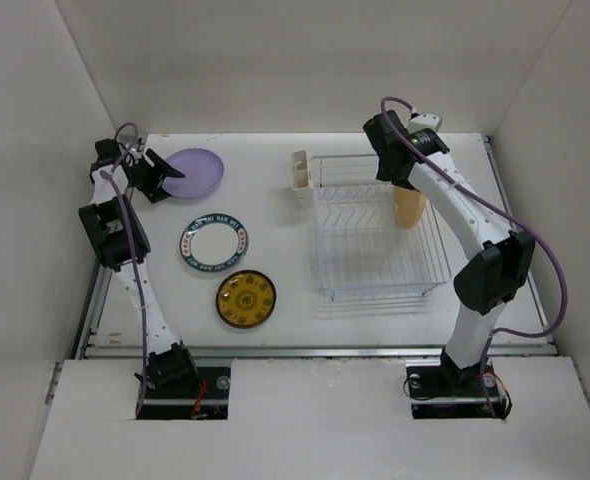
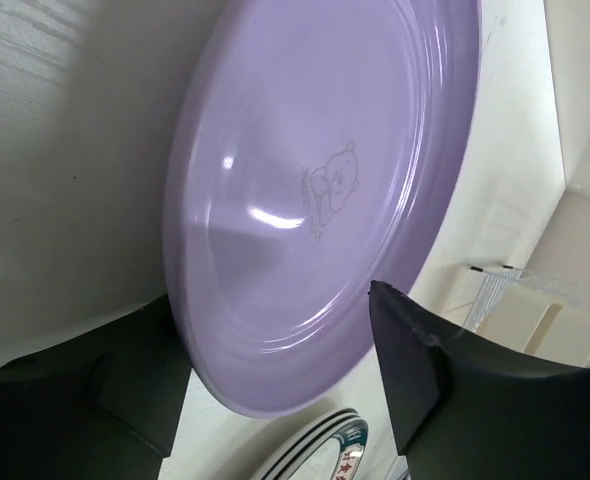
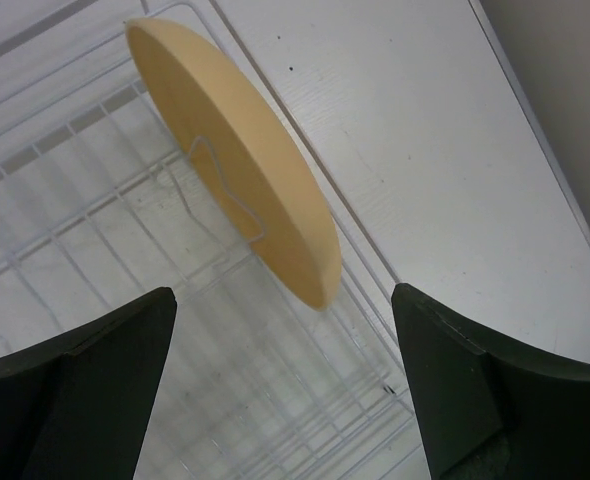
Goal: Unload the plates from the dish rack
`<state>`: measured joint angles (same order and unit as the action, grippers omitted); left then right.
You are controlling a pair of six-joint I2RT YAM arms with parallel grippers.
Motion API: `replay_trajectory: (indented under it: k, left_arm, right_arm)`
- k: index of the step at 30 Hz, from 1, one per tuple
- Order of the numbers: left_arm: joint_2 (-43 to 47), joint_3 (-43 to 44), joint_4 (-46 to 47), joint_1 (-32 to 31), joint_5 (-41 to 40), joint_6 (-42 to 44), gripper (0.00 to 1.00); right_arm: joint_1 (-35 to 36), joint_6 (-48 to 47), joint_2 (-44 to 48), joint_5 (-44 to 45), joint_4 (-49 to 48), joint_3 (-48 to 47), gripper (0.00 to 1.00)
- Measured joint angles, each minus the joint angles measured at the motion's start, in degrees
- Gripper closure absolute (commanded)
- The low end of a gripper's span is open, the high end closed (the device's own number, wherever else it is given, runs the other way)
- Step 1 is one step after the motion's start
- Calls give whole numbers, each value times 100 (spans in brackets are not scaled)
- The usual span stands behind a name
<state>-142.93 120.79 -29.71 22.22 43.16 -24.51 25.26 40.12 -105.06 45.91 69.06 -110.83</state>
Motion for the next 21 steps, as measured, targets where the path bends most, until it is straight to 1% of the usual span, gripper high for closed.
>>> replay_trajectory:
  k: [1, 4, 5, 6, 7, 8, 10, 14, 15, 18, 19, 21]
  left_arm:
    - [13, 0, -11, 0, 4, 22, 34]
    - [63, 0, -105, -9, -57, 111, 27]
    - [107, -4, -184, -11, -125, 153, 23]
    - [155, -28, -256, -13, -223, 203, 13]
    - [227, -66, -334, -13, -319, 245, 11]
    - [308, -111, -413, -13, -463, 323, 1]
    - [466, -221, -584, -9, -750, 444, 1]
    - [756, -481, -1001, 2, -1252, 758, 1]
    - [828, -531, -1108, 2, -1349, 841, 1]
    - [1080, -669, -1351, 2, -1543, 1056, 1]
    - [1180, -704, -1425, 2, -1591, 1117, 1]
    - [1414, -778, -1530, 2, -1661, 1241, 1]
  right_arm:
    - [-9, 2, -28, 11, 2, 20, 5]
    - [-85, -24, -72, 57, -33, 48, 5]
    - [-103, -50, -72, 68, -72, 85, 7]
    - [-140, -90, -79, 76, -92, 120, 10]
    - [-168, -136, -96, 85, -118, 155, 15]
    - [-201, -177, -129, 87, -155, 188, 24]
    - [-258, -295, -251, 98, -225, 210, 31]
    - [-358, -487, -592, 129, -387, 214, 55]
    - [-382, -557, -658, 168, -411, 214, 67]
    - [-417, -837, -710, 302, -374, 214, 88]
    - [-422, -986, -710, 396, -334, 214, 100]
    - [-446, -1137, -728, 632, -173, 214, 100]
